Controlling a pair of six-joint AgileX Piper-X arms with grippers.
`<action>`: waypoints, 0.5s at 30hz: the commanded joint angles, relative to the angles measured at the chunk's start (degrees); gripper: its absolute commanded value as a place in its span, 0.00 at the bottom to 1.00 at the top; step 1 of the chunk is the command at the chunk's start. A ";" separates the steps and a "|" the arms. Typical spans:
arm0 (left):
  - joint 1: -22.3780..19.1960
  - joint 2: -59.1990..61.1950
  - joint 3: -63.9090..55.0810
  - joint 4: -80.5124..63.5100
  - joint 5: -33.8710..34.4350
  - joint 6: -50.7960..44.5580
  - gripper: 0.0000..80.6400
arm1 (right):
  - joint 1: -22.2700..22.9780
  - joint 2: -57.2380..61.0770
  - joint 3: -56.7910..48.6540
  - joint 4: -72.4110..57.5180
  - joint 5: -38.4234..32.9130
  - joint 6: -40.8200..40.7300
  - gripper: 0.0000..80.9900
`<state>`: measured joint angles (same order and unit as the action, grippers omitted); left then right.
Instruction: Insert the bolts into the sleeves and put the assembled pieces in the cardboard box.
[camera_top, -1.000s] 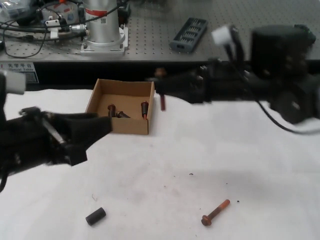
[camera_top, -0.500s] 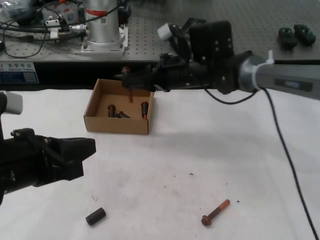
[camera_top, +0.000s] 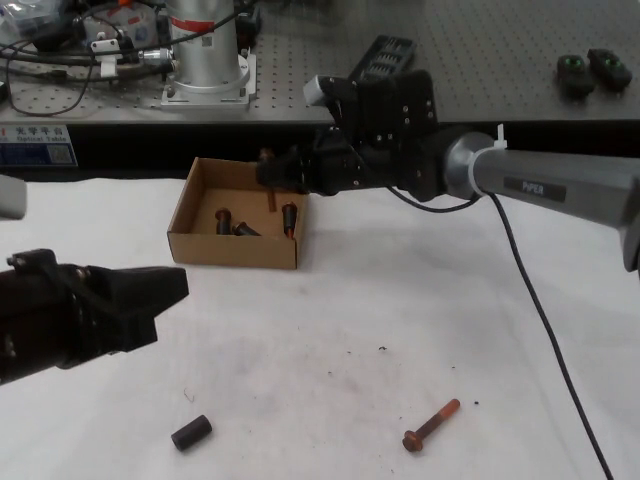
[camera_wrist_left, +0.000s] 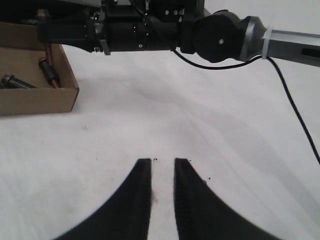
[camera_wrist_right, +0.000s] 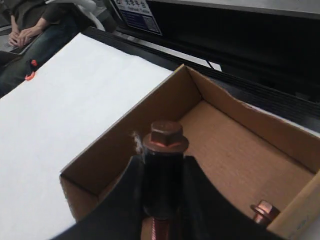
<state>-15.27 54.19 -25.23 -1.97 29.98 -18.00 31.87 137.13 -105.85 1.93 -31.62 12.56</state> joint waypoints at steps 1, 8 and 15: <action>0.19 -2.41 -0.07 -0.52 0.55 -0.28 0.16 | -0.13 -0.69 -1.22 0.33 0.21 0.35 0.07; 0.19 -4.75 -0.07 -0.52 0.24 -0.03 0.16 | -0.13 -0.69 -1.22 6.57 -1.90 0.35 0.03; 0.19 -5.14 -0.07 -0.52 0.24 0.16 0.19 | 0.01 -1.14 -1.22 8.92 -1.90 4.51 0.50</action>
<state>-15.27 49.61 -25.23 -1.97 30.15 -18.00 31.87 137.13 -106.05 10.81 -32.60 15.07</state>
